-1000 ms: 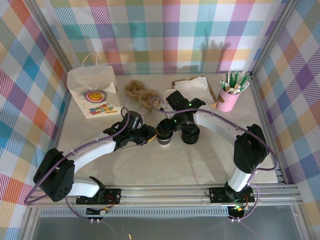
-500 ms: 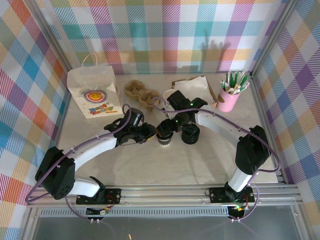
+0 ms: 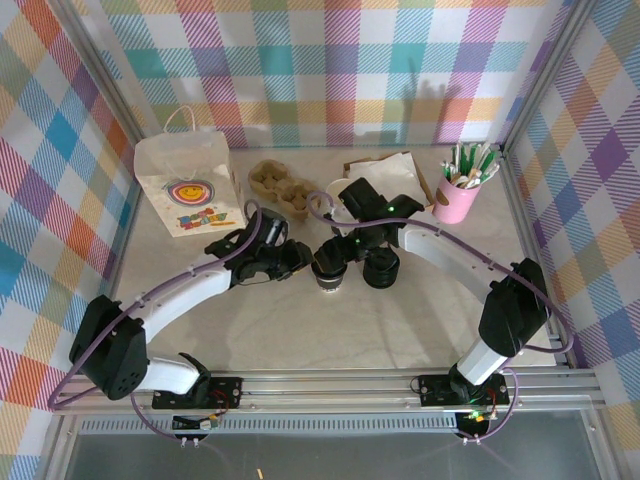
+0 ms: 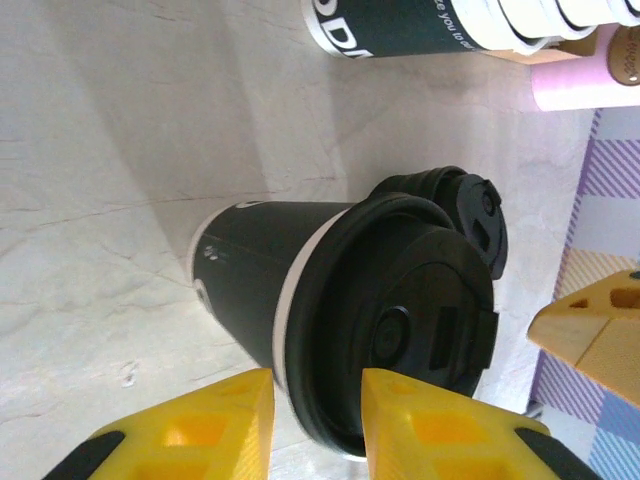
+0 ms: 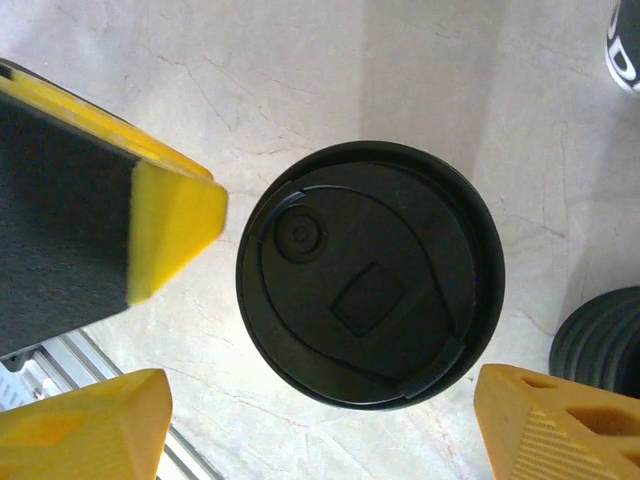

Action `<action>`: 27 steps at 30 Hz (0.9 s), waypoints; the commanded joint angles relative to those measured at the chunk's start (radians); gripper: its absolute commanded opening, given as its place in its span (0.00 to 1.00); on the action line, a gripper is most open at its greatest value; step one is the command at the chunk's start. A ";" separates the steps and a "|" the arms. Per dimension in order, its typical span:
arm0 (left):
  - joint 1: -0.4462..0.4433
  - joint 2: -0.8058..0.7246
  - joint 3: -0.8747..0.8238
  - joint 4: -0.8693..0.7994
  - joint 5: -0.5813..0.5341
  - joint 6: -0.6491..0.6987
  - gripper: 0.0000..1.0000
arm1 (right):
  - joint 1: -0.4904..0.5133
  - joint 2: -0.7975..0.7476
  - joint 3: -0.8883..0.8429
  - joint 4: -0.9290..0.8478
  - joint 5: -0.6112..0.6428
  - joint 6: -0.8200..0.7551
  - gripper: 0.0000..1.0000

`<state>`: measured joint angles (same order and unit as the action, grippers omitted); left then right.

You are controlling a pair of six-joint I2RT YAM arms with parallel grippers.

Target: Pack the takeout coffee

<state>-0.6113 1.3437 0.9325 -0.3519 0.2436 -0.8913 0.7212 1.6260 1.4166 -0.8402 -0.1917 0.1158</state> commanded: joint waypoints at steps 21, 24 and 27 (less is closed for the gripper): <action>0.048 -0.216 -0.010 -0.277 -0.173 0.104 0.33 | 0.036 0.156 0.144 -0.076 0.100 -0.436 0.96; 0.050 -0.229 -0.021 -0.277 -0.174 0.101 0.33 | 0.041 0.168 0.139 -0.073 0.116 -0.429 0.95; 0.050 -0.240 -0.032 -0.275 -0.176 0.100 0.33 | 0.048 0.173 0.136 -0.073 0.128 -0.424 0.93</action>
<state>-0.5724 1.1282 0.9215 -0.6010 0.0765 -0.8101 0.7601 1.7863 1.5318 -0.8959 -0.0814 -0.3008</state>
